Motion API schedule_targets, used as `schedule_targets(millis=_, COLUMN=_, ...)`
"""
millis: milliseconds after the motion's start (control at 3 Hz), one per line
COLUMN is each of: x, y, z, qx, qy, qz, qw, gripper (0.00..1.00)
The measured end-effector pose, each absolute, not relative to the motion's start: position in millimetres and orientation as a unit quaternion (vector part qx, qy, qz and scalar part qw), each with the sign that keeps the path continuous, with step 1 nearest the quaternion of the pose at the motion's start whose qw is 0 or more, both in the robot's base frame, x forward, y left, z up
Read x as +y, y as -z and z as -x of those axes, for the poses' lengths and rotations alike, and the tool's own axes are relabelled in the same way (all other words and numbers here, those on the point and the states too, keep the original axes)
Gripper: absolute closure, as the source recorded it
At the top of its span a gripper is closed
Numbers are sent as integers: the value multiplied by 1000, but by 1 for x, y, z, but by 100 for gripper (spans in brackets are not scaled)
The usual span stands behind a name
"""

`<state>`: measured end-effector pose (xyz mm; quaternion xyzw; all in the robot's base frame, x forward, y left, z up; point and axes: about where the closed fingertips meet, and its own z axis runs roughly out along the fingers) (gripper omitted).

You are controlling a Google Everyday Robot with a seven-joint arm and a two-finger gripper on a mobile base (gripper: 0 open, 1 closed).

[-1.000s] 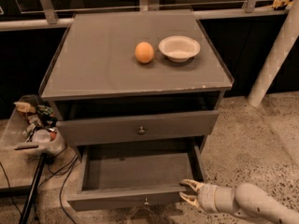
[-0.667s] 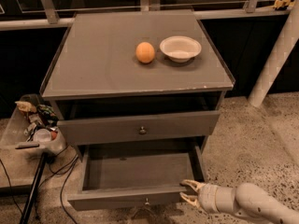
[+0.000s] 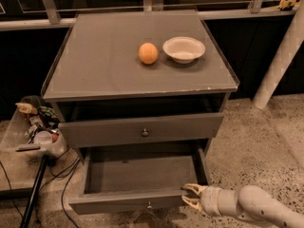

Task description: Open middle drawer

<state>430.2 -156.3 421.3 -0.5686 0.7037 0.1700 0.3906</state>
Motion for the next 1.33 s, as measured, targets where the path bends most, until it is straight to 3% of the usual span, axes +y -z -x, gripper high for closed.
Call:
schedule_targets(millis=333, x=-156, y=-421, z=-430, qx=704, qy=-170, qz=569, qw=391, gripper=81)
schedule_targets(millis=1333, x=-156, y=-421, z=-430, qx=704, qy=-170, qz=569, qw=391, gripper=11)
